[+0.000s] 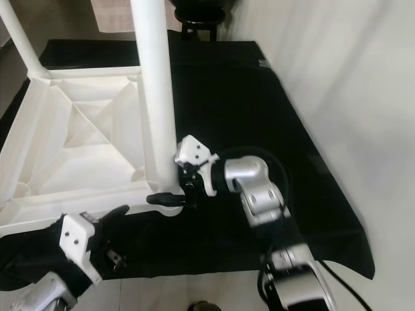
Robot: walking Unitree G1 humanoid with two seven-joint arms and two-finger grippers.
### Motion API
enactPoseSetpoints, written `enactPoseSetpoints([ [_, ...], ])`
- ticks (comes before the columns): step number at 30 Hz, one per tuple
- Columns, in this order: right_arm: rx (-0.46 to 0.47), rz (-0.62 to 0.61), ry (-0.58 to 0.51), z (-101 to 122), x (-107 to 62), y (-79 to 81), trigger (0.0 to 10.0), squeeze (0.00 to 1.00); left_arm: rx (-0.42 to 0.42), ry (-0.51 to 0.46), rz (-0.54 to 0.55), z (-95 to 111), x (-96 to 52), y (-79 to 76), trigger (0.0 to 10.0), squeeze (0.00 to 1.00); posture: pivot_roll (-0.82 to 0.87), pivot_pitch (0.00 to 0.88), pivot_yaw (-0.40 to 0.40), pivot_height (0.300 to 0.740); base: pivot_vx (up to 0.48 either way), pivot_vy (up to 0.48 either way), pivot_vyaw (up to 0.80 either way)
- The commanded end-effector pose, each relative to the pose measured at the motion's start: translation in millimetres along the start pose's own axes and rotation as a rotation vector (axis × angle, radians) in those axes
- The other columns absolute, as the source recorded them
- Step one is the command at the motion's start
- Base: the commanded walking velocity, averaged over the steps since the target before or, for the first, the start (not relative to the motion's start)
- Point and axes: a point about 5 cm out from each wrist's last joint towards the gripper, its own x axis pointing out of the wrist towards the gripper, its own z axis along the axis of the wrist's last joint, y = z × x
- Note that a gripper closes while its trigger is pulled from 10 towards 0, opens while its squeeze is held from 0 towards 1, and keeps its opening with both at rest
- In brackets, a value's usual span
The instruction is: Building children table
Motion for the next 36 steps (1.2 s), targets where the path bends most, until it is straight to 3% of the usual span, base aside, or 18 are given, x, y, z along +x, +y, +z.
enactPoseSetpoints([
  [1, 0.011, 0.060, -0.027, -1, 11.1, 1.4, 10.0, 0.00, -0.009, -0.006, -0.001, 3, -1.6, -5.4, 10.0, 0.00, -0.13, 0.173, -0.086, 0.740, 0.000, 0.000, 0.00],
  [3, 0.012, 0.080, -0.043, 0, 15.1, 0.0, 10.0, 0.00, -0.012, -0.004, -0.002, 3, -2.8, -7.3, 10.0, 0.00, -0.13, 0.179, -0.084, 0.740, 0.000, 0.000, 0.00],
  [5, 0.030, 0.147, -0.057, -2, 19.9, 2.1, 0.0, 0.00, -0.021, 0.004, -0.012, 4, -5.7, -11.6, 10.0, 0.00, -0.12, 0.200, -0.081, 0.740, 0.000, 0.000, 0.00],
  [11, 0.039, 0.218, -0.055, -6, 18.2, 3.0, 0.0, 0.00, -0.031, 0.011, -0.029, 7, -9.2, -15.6, 10.0, 0.00, -0.11, 0.223, -0.078, 0.740, 0.000, 0.000, 0.00],
  [15, 0.039, 0.199, -0.061, -6, 10.5, -6.1, 0.0, 0.00, -0.034, 0.015, -0.033, 8, -11.2, -17.2, 10.0, 0.00, -0.12, 0.236, -0.075, 0.740, 0.000, 0.000, 0.00],
  [23, 0.012, 0.149, -0.070, -8, 0.4, -7.3, 0.0, 0.00, -0.034, 0.016, -0.030, 8, -10.4, -17.0, 10.0, 0.00, -0.12, 0.226, -0.082, 0.740, 0.000, 0.000, 0.00],
  [25, 0.029, -0.106, -0.087, -14, -18.6, 5.4, 0.0, 0.00, -0.031, 0.014, -0.023, 7, -8.5, -13.6, 10.0, 0.00, -0.16, 0.211, -0.096, 0.740, 0.000, 0.000, 0.00],
  [26, 0.029, -0.106, -0.087, -14, -18.6, 5.4, 0.0, 0.00, -0.031, 0.014, -0.023, 7, -8.5, -13.6, 10.0, 0.00, -0.16, 0.211, -0.096, 0.740, 0.000, 0.000, 0.00],
  [28, 0.235, -0.832, -0.026, -36, -25.8, 26.4, 0.0, 0.00, -0.026, 0.012, -0.016, 6, -7.4, -7.5, 10.0, 0.00, -0.19, 0.203, -0.092, 0.740, 0.000, 0.000, 0.00],
  [29, 0.235, -0.832, -0.026, -36, -25.8, 26.4, 0.0, 0.00, -0.026, 0.012, -0.016, 6, -7.4, -7.5, 10.0, 0.00, -0.19, 0.203, -0.092, 0.740, 0.000, 0.000, 0.00],
  [30, 0.335, -0.984, 0.038, -49, -30.9, 44.8, 0.0, 0.00, -0.024, 0.010, -0.014, 6, -6.0, -3.9, 10.0, 0.00, -0.22, 0.199, -0.075, 0.740, 0.000, 0.000, 0.00],
  [31, 0.261, -0.943, 0.070, -49, -24.7, 62.8, 0.0, 0.00, -0.023, 0.008, -0.013, 5, -4.3, -0.9, 10.0, 0.00, -0.24, 0.195, -0.069, 0.740, 0.000, 0.000, 0.00],
  [32, 0.220, -0.869, 0.060, -48, -18.5, 69.4, 0.0, 0.00, -0.022, 0.008, -0.013, 3, -2.6, 1.4, 10.0, 0.00, -0.25, 0.174, -0.064, 0.740, 0.000, 0.000, 0.00],
  [36, 0.241, -0.823, 0.065, -58, -9.1, 55.4, 0.0, 0.00, -0.022, 0.011, -0.018, -1, 4.4, 5.9, 10.0, 0.00, -0.22, 0.124, -0.088, 0.740, 0.000, 0.000, 0.00],
])
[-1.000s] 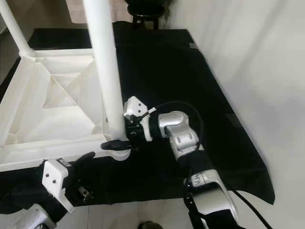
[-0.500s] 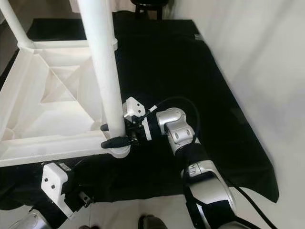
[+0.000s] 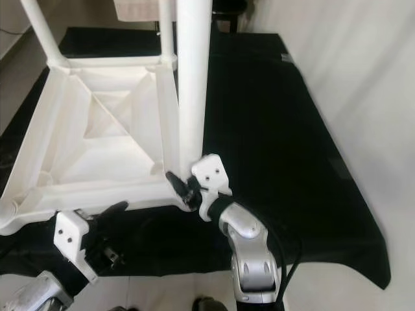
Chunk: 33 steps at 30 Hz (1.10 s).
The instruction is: Building children table
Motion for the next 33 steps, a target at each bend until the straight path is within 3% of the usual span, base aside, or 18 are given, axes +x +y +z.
enactPoseSetpoints([
  [1, 0.022, -0.038, 0.138, -30, -0.2, -5.6, 0.0, 0.00, -0.010, 0.008, -0.012, -4, 1.0, -0.3, 10.0, 0.00, -0.22, 0.124, -0.088, 0.740, 0.000, 0.000, 0.00],
  [3, 0.001, -0.022, 0.136, -29, 3.9, -3.5, 0.0, 0.00, -0.009, 0.008, -0.013, -4, 2.5, 1.0, 10.0, 0.00, -0.22, 0.121, -0.087, 0.740, 0.000, 0.000, 0.00],
  [4, -0.003, -0.010, 0.142, -30, 5.9, -2.5, 2.2, 0.00, -0.004, 0.005, 0.005, -5, 2.2, 2.7, 10.0, 0.00, -0.22, 0.110, -0.085, 0.740, 0.000, 0.000, 0.00],
  [7, 0.000, -0.007, 0.147, -31, 7.0, -3.4, 2.2, 0.00, 0.000, 0.001, 0.021, -5, 1.9, 4.3, 10.0, 0.00, -0.22, 0.106, -0.090, 0.740, 0.000, 0.000, 0.00],
  [8, 0.035, -0.007, 0.165, -32, 6.7, -5.6, 10.0, 0.00, 0.003, -0.002, 0.034, -5, 1.9, 5.8, 10.0, 0.00, -0.22, 0.101, -0.089, 0.740, 0.000, 0.000, 0.00],
  [9, 0.035, -0.007, 0.165, -32, 6.7, -5.6, 10.0, 0.00, 0.003, -0.002, 0.034, -5, 1.9, 5.8, 10.0, 0.00, -0.22, 0.101, -0.089, 0.740, 0.000, 0.000, 0.00],
  [10, 0.072, 0.068, 0.149, -28, 9.6, -6.0, 10.0, 1.00, 0.004, -0.005, 0.038, -5, 3.1, 6.4, 10.0, 0.00, -0.22, 0.098, -0.091, 0.740, 0.000, 0.000, 0.00],
  [11, 0.072, 0.068, 0.149, -28, 9.6, -6.0, 10.0, 1.00, 0.004, -0.005, 0.038, -5, 3.1, 6.4, 10.0, 0.00, -0.22, 0.098, -0.091, 0.740, 0.000, 0.000, 0.00],
  [13, 0.174, 0.344, 0.098, -15, 13.3, 9.6, 10.0, 1.00, 0.000, -0.007, 0.026, -5, 5.2, 5.4, 10.0, 0.00, -0.22, 0.103, -0.093, 0.740, 0.000, 0.000, 0.00],
  [16, 0.198, 0.431, 0.078, -9, 12.4, 16.6, 10.0, 1.00, -0.002, -0.007, 0.022, -5, 5.7, 4.6, 10.0, 0.00, -0.22, 0.104, -0.093, 0.740, 0.000, 0.000, 0.00],
  [19, 0.143, 0.623, 0.024, 1, 10.0, 19.2, 10.0, 1.00, -0.004, -0.013, 0.017, -5, 5.7, 2.3, 10.0, 0.00, -0.20, 0.122, -0.099, 0.740, 0.000, 0.000, 0.00],
  [21, 0.056, 0.812, 0.007, 7, 10.9, 12.8, 10.0, 1.00, -0.005, -0.018, 0.016, -3, 4.0, -0.9, 10.0, 0.00, -0.19, 0.138, -0.101, 0.740, 0.000, 0.000, 0.00],
  [23, 0.056, 0.812, 0.007, 7, 10.9, 12.8, 10.0, 1.00, -0.005, -0.018, 0.016, -3, 4.0, -0.9, 10.0, 0.00, -0.19, 0.138, -0.101, 0.740, 0.000, 0.000, 0.00],
  [24, 0.033, 0.853, 0.006, 9, 11.9, 10.3, 10.0, 0.93, -0.005, -0.019, 0.017, -3, 3.5, -1.6, 10.0, 0.00, -0.19, 0.138, -0.101, 0.740, 0.000, 0.000, 0.00],
  [25, 0.020, 0.889, 0.015, 13, 22.4, 0.8, 10.0, 0.00, -0.009, -0.019, 0.014, -1, 1.6, -5.0, 10.0, 0.00, -0.16, 0.176, -0.109, 0.740, 0.000, 0.000, 0.00],
  [27, 0.015, 0.908, 0.020, 17, 29.3, -5.4, 10.0, 0.00, -0.012, -0.020, 0.012, 0, 0.0, -7.7, 10.0, 0.00, -0.16, 0.181, -0.110, 0.740, 0.000, 0.000, 0.00],
  [28, 0.034, 0.950, 0.022, 25, 42.2, -12.6, 10.0, 0.00, -0.018, -0.020, 0.006, 2, -3.3, -13.7, 10.0, 0.00, -0.15, 0.200, -0.112, 0.740, 0.000, 0.000, 0.00],
  [33, 0.043, 0.994, 0.020, 32, 54.2, -11.4, 10.0, 0.00, -0.026, -0.015, -0.002, 5, -7.2, -20.7, 10.0, 0.00, -0.13, 0.233, -0.116, 0.740, 0.000, 0.000, 0.00],
])
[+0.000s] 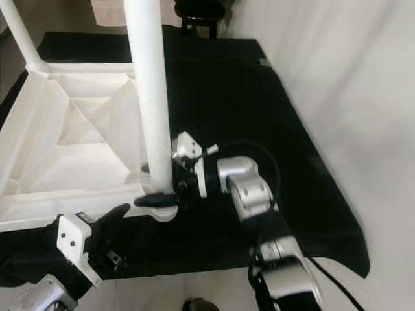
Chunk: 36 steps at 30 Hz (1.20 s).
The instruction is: Building children table
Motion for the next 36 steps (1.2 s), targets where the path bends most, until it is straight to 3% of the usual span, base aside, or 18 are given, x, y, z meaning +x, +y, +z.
enactPoseSetpoints([
  [1, 0.007, 0.037, 0.013, -5, 7.6, 0.1, 10.0, 0.00, -0.006, 0.012, -0.004, 0, -1.9, -5.1, 10.0, 0.00, -0.13, 0.241, -0.117, 0.740, 0.000, 0.000, 0.00],
  [3, 0.003, 0.048, 0.017, -4, 8.5, -1.5, 10.0, 0.00, -0.007, 0.013, -0.005, 1, -2.6, -6.2, 10.0, 0.00, -0.12, 0.244, -0.117, 0.740, 0.000, 0.000, 0.00],
  [4, -0.010, 0.083, 0.023, -1, 10.2, -3.6, 1.4, 0.00, -0.009, 0.017, -0.008, 1, -4.6, -9.1, 10.0, 0.00, -0.11, 0.257, -0.118, 0.740, 0.000, 0.000, 0.00],
  [5, -0.010, 0.083, 0.023, -1, 10.2, -3.6, 1.4, 0.00, -0.009, 0.017, -0.008, 1, -4.6, -9.1, 10.0, 0.00, -0.11, 0.257, -0.118, 0.740, 0.000, 0.000, 0.00],
  [6, -0.011, 0.103, 0.022, 0, 10.5, -4.3, 0.0, 0.00, -0.009, 0.018, -0.009, 1, -5.2, -10.0, 10.0, 0.00, -0.11, 0.257, -0.118, 0.740, 0.000, 0.000, 0.00],
  [11, -0.018, 0.148, 0.033, 0, 9.0, -6.0, 0.0, 0.00, -0.009, 0.021, -0.008, 2, -6.4, -11.3, 10.0, 0.00, -0.11, 0.259, -0.116, 0.740, 0.000, 0.000, 0.00],
  [20, -0.037, 0.035, -0.010, -3, -4.9, -12.6, 0.0, 0.00, -0.003, 0.028, -0.002, 1, -5.6, -9.9, 10.0, 0.00, -0.13, 0.236, -0.108, 0.740, 0.000, 0.000, 0.00],
  [22, -0.057, -0.140, -0.087, -4, -25.3, -9.4, 0.0, 0.00, 0.001, 0.027, 0.001, 0, -3.9, -7.1, 10.0, 0.00, -0.16, 0.216, -0.109, 0.740, 0.000, 0.000, 0.00],
  [24, -0.057, -0.140, -0.087, -4, -25.3, -9.4, 0.0, 0.00, 0.001, 0.027, 0.001, 0, -3.9, -7.1, 10.0, 0.00, -0.16, 0.216, -0.109, 0.740, 0.000, 0.000, 0.00],
  [25, -0.057, -0.242, -0.118, -7, -36.3, -1.3, 0.0, 0.00, 0.003, 0.026, 0.003, -1, -3.1, -5.0, 10.0, 0.00, -0.17, 0.209, -0.109, 0.740, 0.000, 0.000, 0.00],
  [26, -0.057, -0.242, -0.118, -7, -36.3, -1.3, 0.0, 0.00, 0.003, 0.026, 0.003, -1, -3.1, -5.0, 10.0, 0.00, -0.17, 0.209, -0.109, 0.740, 0.000, 0.000, 0.00],
  [27, -0.030, -0.493, -0.099, -17, -38.3, 3.3, 0.0, 0.00, 0.006, 0.025, 0.005, -1, -2.8, -1.9, 10.0, 0.00, -0.18, 0.203, -0.104, 0.740, 0.000, 0.000, 0.00],
  [28, -0.033, -1.047, -0.010, -30, -48.2, 2.3, 0.0, 0.00, 0.007, 0.025, 0.007, -2, -2.7, 0.8, 10.0, 0.00, -0.19, 0.201, -0.102, 0.740, 0.000, 0.000, 0.00],
  [29, -0.033, -1.047, -0.010, -30, -48.2, 2.3, 0.0, 0.00, 0.007, 0.025, 0.007, -2, -2.7, 0.8, 10.0, 0.00, -0.19, 0.201, -0.102, 0.740, 0.000, 0.000, 0.00],
  [30, 0.085, -1.073, 0.087, -55, -31.6, 33.1, 0.0, 0.00, 0.009, 0.025, 0.009, -2, -1.9, 4.0, 10.0, 0.00, -0.21, 0.190, -0.083, 0.740, 0.000, 0.000, 0.00],
  [31, 0.032, -1.071, 0.127, -57, -24.6, 48.9, 0.0, 0.00, 0.011, 0.025, 0.007, -3, -0.3, 7.2, 10.0, 0.00, -0.23, 0.187, -0.074, 0.740, 0.000, 0.000, 0.00],
  [35, 0.061, -1.058, 0.147, -63, -24.5, 49.7, 0.0, 0.00, 0.013, 0.027, 0.005, -5, 2.1, 10.1, 10.0, 0.00, -0.22, 0.144, -0.072, 0.740, 0.000, 0.000, 0.00],
  [36, 0.064, -0.997, 0.148, -67, -21.3, 48.5, 0.0, 0.00, 0.014, 0.028, 0.004, -6, 4.3, 12.5, 10.0, 0.00, -0.21, 0.139, -0.076, 0.740, 0.000, 0.000, 0.00],
])
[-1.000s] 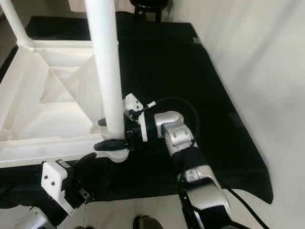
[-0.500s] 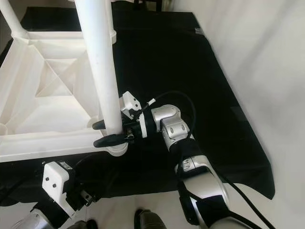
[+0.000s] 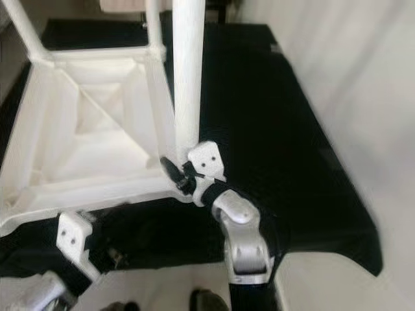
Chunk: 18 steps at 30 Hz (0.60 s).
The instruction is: Building children table
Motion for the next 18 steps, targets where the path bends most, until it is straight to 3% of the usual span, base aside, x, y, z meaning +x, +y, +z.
enactPoseSetpoints([
  [1, -0.031, -0.007, 0.193, -37, -2.9, -3.0, 0.0, 0.00, -0.006, 0.018, -0.001, -6, 0.6, 4.6, 10.0, 0.00, -0.20, 0.129, -0.077, 0.740, 0.000, 0.000, 0.00],
  [6, -0.046, 0.018, 0.191, -36, -0.3, 3.9, 0.0, 0.00, 0.005, 0.015, 0.023, -7, 0.6, 8.8, 10.0, 0.00, -0.20, 0.118, -0.076, 0.740, 0.000, 0.000, 0.00],
  [8, -0.009, 0.021, 0.212, -33, -0.8, 4.9, 10.0, 0.00, 0.010, 0.011, 0.035, -8, 1.5, 11.7, 10.0, 0.00, -0.20, 0.112, -0.074, 0.740, 0.000, 0.000, 0.00],
  [9, -0.009, 0.021, 0.212, -33, -0.8, 4.9, 10.0, 0.00, 0.010, 0.011, 0.035, -8, 1.5, 11.7, 10.0, 0.00, -0.20, 0.112, -0.074, 0.740, 0.000, 0.000, 0.00],
  [10, 0.010, 0.026, 0.218, -32, -1.0, 6.7, 10.0, 1.00, 0.010, 0.010, 0.034, -8, 2.3, 12.3, 10.0, 0.00, -0.20, 0.112, -0.074, 0.740, 0.000, 0.000, 0.00],
  [14, 0.053, 0.150, 0.172, -20, 2.9, 14.2, 10.0, 1.00, 0.008, 0.011, 0.024, -8, 2.7, 11.7, 10.0, 0.00, -0.20, 0.116, -0.075, 0.740, 0.000, 0.000, 0.00],
  [15, 0.061, 0.273, 0.112, -8, 6.4, 18.1, 10.0, 1.00, 0.007, 0.012, 0.021, -8, 2.4, 11.0, 10.0, 0.00, -0.19, 0.121, -0.076, 0.740, 0.000, 0.000, 0.00],
  [16, 0.061, 0.273, 0.112, -8, 6.4, 18.1, 10.0, 1.00, 0.007, 0.012, 0.021, -8, 2.4, 11.0, 10.0, 0.00, -0.19, 0.121, -0.076, 0.740, 0.000, 0.000, 0.00],
  [17, 0.056, 0.425, 0.050, 3, 6.8, 22.7, 10.0, 1.00, 0.005, 0.011, 0.018, -8, 2.0, 10.0, 10.0, 0.00, -0.19, 0.126, -0.077, 0.740, 0.000, 0.000, 0.00],
  [18, 0.056, 0.425, 0.050, 3, 6.8, 22.7, 10.0, 1.00, 0.005, 0.011, 0.018, -8, 2.0, 10.0, 10.0, 0.00, -0.19, 0.126, -0.077, 0.740, 0.000, 0.000, 0.00],
])
